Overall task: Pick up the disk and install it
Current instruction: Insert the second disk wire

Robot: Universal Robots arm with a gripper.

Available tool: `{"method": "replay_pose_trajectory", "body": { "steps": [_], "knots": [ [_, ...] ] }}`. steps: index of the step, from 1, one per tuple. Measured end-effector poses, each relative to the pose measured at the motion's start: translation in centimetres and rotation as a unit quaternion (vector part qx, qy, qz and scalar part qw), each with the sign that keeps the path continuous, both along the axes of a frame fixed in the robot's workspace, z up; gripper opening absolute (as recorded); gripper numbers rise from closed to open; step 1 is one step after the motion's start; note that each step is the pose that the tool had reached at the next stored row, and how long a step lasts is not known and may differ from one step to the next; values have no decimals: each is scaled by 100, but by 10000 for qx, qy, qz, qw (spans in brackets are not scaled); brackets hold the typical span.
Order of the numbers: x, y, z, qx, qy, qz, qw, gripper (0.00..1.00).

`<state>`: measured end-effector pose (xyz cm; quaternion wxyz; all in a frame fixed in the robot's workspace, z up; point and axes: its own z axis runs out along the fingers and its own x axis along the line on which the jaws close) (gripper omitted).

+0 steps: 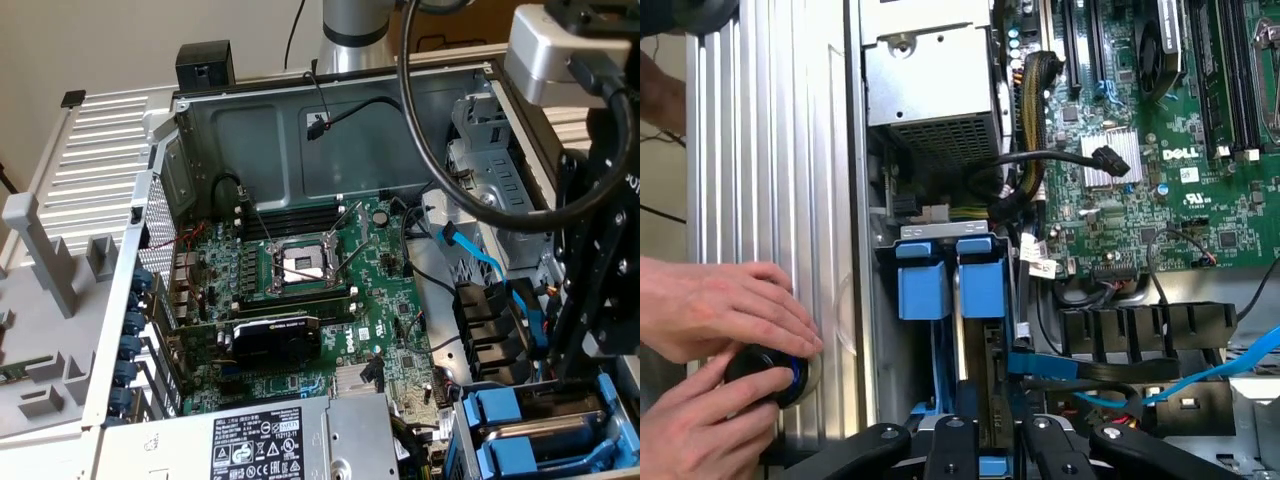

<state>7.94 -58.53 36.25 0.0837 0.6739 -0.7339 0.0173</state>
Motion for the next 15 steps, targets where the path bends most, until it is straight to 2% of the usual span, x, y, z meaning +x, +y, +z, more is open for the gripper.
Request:
{"method": "replay_pose_trajectory", "body": {
  "steps": [4, 7, 12, 15],
  "knots": [
    [-1, 0, 25, -7, -16, 0, 10000, 24],
    [-1, 0, 37, -9, -49, -1, 10000, 24],
    [-7, 0, 64, -10, -60, 0, 10000, 24],
    [-34, 0, 103, -10, -80, 0, 10000, 24]
  ]
}}
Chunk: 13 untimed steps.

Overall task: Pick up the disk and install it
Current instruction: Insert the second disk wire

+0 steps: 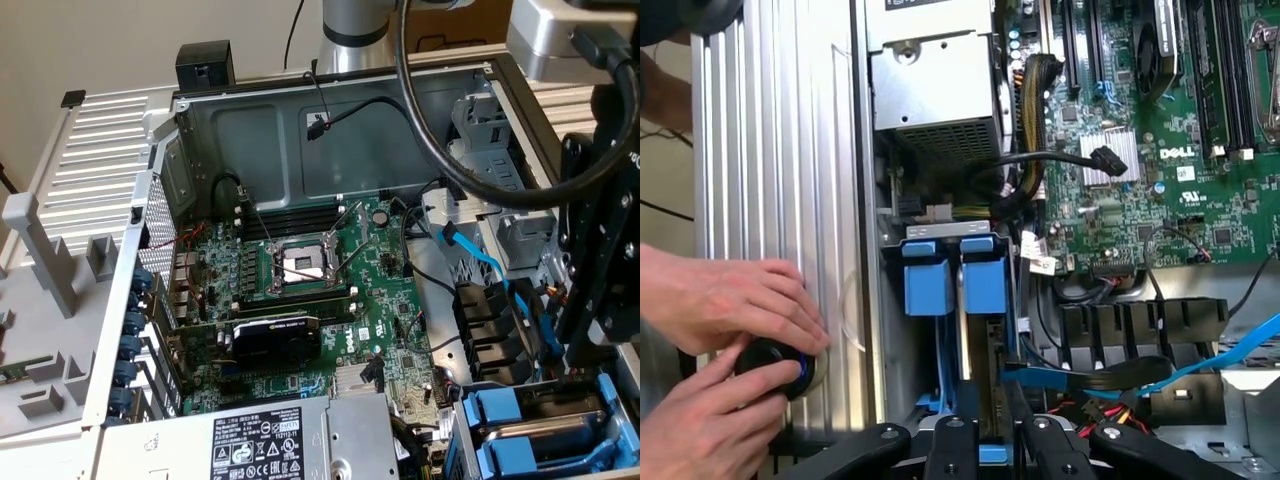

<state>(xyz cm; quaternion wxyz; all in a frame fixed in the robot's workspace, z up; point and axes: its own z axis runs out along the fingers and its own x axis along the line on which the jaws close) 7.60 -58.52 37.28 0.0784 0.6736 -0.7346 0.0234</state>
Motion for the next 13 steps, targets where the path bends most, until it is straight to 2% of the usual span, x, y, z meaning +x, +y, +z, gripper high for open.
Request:
{"method": "replay_pose_trajectory", "body": {
  "steps": [6, 13],
  "knots": [
    [-20, 1, 97, -4, -22, 0, 10000, 24],
    [-98, 6, 263, -22, -55, 0, 10000, 24]
  ]
}}
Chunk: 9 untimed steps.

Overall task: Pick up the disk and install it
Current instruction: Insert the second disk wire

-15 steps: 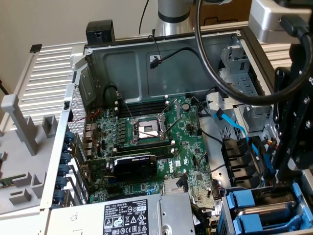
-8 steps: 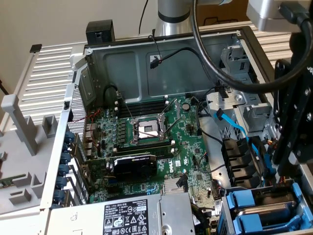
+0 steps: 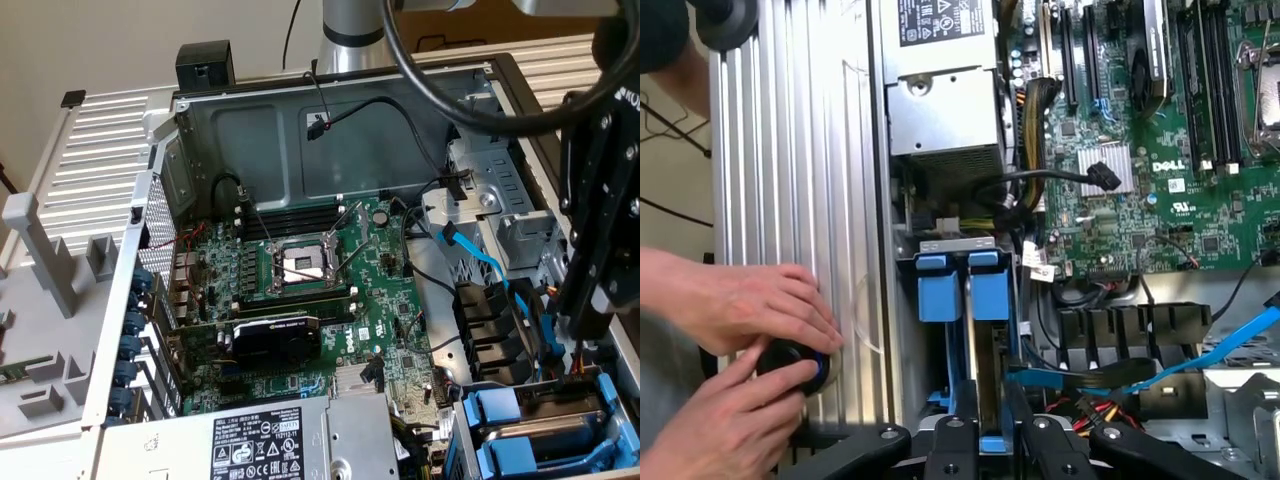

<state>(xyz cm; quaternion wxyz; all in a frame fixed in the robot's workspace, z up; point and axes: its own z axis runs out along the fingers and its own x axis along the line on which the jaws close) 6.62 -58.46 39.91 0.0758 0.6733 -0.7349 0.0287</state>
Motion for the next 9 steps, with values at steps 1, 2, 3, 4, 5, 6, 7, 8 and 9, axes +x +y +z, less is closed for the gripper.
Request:
{"method": "replay_pose_trajectory", "body": {
  "steps": [1, 2, 3, 4, 5, 6, 7, 8, 9],
  "knots": [
    [-16, 1, 20, -2, -6, 0, 10000, 24],
    [-29, 3, 34, -4, -12, 0, 10000, 24],
    [-39, 6, 43, -7, -17, 0, 10000, 24],
    [-42, 9, 45, -10, -18, -1, 10000, 24],
    [-42, 10, 45, -18, -19, 0, 10000, 24],
    [-42, 9, 45, -19, -19, 1, 10000, 24],
    [-42, 9, 45, -19, -19, 0, 10000, 24],
    [-42, 9, 45, -19, -19, 0, 10000, 24],
    [-42, 10, 46, -20, -19, 0, 10000, 24]
  ]
}}
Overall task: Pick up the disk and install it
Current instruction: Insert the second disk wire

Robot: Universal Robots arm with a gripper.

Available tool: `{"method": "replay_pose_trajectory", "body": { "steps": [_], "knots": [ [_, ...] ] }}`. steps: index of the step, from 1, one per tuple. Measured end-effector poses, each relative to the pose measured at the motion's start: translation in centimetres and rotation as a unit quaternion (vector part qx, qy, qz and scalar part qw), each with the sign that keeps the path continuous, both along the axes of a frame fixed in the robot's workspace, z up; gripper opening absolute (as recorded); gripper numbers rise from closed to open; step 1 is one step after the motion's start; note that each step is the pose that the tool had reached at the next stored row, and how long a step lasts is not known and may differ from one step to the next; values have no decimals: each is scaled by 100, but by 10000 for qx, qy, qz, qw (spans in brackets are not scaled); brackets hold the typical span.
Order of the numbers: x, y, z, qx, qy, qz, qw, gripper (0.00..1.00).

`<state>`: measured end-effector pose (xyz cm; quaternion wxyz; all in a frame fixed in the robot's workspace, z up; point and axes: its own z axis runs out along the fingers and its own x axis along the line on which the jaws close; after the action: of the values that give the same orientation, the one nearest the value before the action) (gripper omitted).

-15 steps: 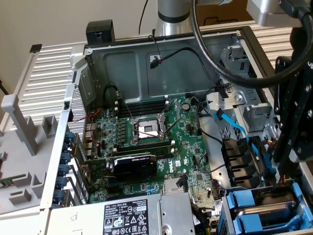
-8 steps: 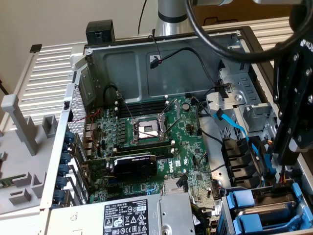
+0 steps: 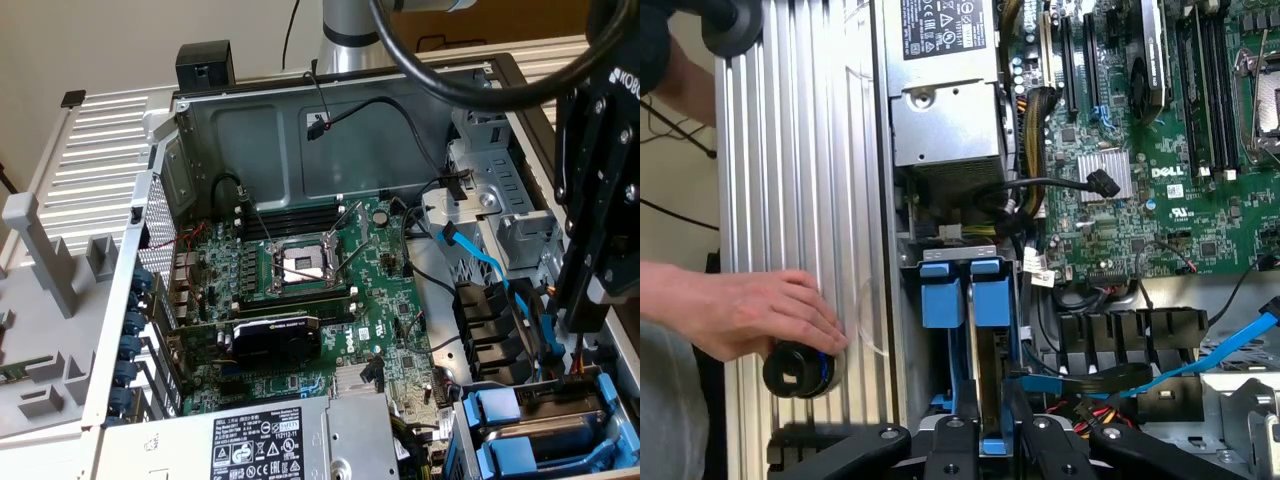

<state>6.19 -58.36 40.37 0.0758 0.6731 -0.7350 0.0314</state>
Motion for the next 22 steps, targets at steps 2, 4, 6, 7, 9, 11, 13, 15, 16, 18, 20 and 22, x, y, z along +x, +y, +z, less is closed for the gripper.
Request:
{"method": "replay_pose_trajectory", "body": {
  "steps": [2, 4, 6, 7, 9, 11, 13, 15, 16, 18, 20, 22],
  "knots": [
    [0, 0, 0, 0, 0, 0, 10000, 24],
    [0, 0, 0, 0, 0, 0, 10000, 24],
    [-11, 0, 0, 0, -8, -1, 10000, 24],
    [-12, 0, 0, 0, -8, 0, 10000, 24],
    [-12, 1, 1, 17, -8, 1, 10000, 24],
    [-14, 1, 1, 20, -5, 2, 10000, 24],
    [-20, 0, 0, 21, 0, 1, 10000, 24],
    [-21, 0, 0, 29, 24, 1, 10000, 24],
    [-22, 0, 0, 33, 34, 1, 10000, 24],
    [-22, 0, -1, 36, 54, 1, 10000, 22],
    [-21, 0, 0, 36, 70, 1, 10000, 15],
    [-22, 0, 0, 35, 71, 1, 10000, 15]
  ]
}}
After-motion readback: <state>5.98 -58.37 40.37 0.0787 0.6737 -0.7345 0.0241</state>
